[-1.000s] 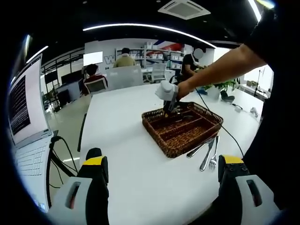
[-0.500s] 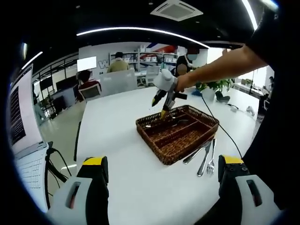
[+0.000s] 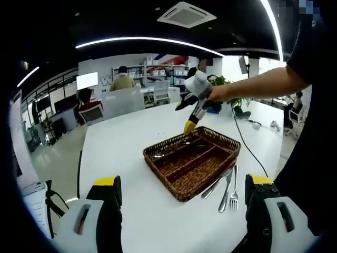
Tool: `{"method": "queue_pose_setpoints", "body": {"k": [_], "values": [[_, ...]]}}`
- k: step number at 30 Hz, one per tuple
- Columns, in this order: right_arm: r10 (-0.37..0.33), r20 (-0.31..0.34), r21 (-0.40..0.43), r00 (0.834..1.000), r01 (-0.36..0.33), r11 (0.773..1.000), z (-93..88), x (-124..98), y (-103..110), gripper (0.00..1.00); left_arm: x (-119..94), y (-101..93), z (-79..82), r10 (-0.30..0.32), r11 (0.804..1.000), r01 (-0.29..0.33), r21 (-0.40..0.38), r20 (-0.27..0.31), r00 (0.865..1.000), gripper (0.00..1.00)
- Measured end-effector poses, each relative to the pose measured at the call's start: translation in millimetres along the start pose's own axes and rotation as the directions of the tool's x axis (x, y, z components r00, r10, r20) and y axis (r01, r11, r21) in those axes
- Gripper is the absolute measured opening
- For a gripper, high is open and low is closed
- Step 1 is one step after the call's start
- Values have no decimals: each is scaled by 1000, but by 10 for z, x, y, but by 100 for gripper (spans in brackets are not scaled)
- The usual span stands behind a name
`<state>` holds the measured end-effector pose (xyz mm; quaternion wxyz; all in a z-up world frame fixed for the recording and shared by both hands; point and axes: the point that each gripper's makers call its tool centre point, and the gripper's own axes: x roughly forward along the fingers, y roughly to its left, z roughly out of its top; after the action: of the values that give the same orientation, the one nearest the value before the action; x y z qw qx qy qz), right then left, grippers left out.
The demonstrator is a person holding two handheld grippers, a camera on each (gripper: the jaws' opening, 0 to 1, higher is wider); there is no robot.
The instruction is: Arrange the knives, forks, and spoons in their matching storage slots by inserting each utensil handle-first until every utensil is classified and aligned in the correct compartment
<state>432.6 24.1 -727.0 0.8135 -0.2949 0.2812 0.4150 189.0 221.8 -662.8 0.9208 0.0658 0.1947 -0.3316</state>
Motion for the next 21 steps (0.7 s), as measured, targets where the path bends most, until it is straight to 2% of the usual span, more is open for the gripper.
{"method": "queue_pose_setpoints", "body": {"k": [3, 5, 9, 12, 14, 16, 21], "values": [[-31, 58, 91, 998, 25, 996, -67, -177, 7, 100, 39, -27, 62, -8, 1000, 8, 9, 8, 1000, 99], [-35, 80, 87, 996, 29, 996, -119, -283, 36, 100, 74, -25, 97, -15, 1000, 15, 15, 17, 1000, 99], [-57, 67, 77, 996, 51, 996, -294, -536, 196, 100, 154, -32, 127, -29, 999, 29, 17, 30, 999, 99], [-90, 115, 153, 989, 72, 986, -293, -743, 264, 100, 206, -46, 157, -36, 999, 36, 22, 35, 999, 99], [-128, 149, 172, 981, 101, 980, -289, -909, 305, 100, 243, -64, 186, -41, 999, 40, 26, 39, 998, 99], [-171, 166, 214, 971, 134, 968, -316, -1047, 338, 100, 269, -89, 218, -51, 998, 50, 29, 46, 998, 99], [-203, 191, 267, 960, 148, 952, -389, -1316, 487, 100, 327, -85, 262, -48, 999, 47, 28, 54, 997, 99]]}}
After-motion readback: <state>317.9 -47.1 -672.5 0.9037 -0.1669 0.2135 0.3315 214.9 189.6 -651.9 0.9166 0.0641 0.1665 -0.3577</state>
